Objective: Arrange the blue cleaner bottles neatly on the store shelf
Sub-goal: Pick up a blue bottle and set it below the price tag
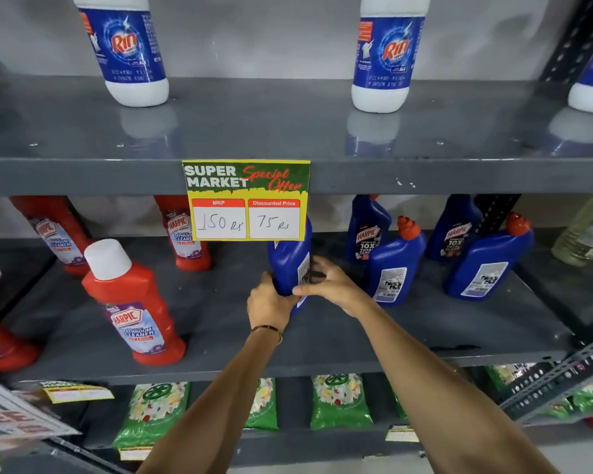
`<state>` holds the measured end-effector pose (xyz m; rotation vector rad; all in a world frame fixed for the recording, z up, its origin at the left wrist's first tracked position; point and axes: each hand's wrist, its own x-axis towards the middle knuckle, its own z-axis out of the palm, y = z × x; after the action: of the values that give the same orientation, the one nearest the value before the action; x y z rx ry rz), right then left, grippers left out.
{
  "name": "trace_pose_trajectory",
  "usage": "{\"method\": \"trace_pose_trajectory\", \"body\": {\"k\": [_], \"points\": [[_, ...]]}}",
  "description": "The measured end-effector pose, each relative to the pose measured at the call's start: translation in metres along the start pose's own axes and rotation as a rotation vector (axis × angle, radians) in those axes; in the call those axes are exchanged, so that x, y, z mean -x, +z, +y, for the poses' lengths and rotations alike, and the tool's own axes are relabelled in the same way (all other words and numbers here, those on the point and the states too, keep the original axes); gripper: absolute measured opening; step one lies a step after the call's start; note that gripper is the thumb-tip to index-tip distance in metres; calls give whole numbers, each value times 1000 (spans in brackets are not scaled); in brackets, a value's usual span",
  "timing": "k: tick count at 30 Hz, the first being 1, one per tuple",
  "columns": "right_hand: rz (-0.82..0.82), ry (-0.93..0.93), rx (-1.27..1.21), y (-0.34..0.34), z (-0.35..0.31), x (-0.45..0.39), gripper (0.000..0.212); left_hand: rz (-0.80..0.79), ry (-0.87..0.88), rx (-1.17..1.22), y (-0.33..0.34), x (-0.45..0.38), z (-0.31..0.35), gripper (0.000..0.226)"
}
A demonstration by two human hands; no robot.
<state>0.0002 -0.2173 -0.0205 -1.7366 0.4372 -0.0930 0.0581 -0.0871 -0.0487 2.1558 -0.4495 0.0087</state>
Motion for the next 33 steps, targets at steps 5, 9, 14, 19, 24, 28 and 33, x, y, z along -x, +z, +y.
{"method": "trace_pose_trajectory", "body": {"k": [5,9,14,19,24,28,33], "points": [[50,-55,-45,5,-3,7,64,30,128,-146,4,10,3,49],[86,-57,-71,4,2,10,63,4,218,-167,-1,12,-3,51],[63,-86,-139,-3,3,14,54,-286,77,336,-25,-3,-11,33],[-142,-61,-315,-9,1,16,41,-616,-316,817,-39,-12,-25,25],[-257,-45,-420,-8,-1,16,28,-836,-434,1009,-39,-5,-29,29],[-229,-46,-436,-16,-9,15,25,-750,-409,972,-32,-9,-27,16],[-189,-82,-356,-15,-17,13,34,-499,-322,832,-18,-8,-26,39]]}}
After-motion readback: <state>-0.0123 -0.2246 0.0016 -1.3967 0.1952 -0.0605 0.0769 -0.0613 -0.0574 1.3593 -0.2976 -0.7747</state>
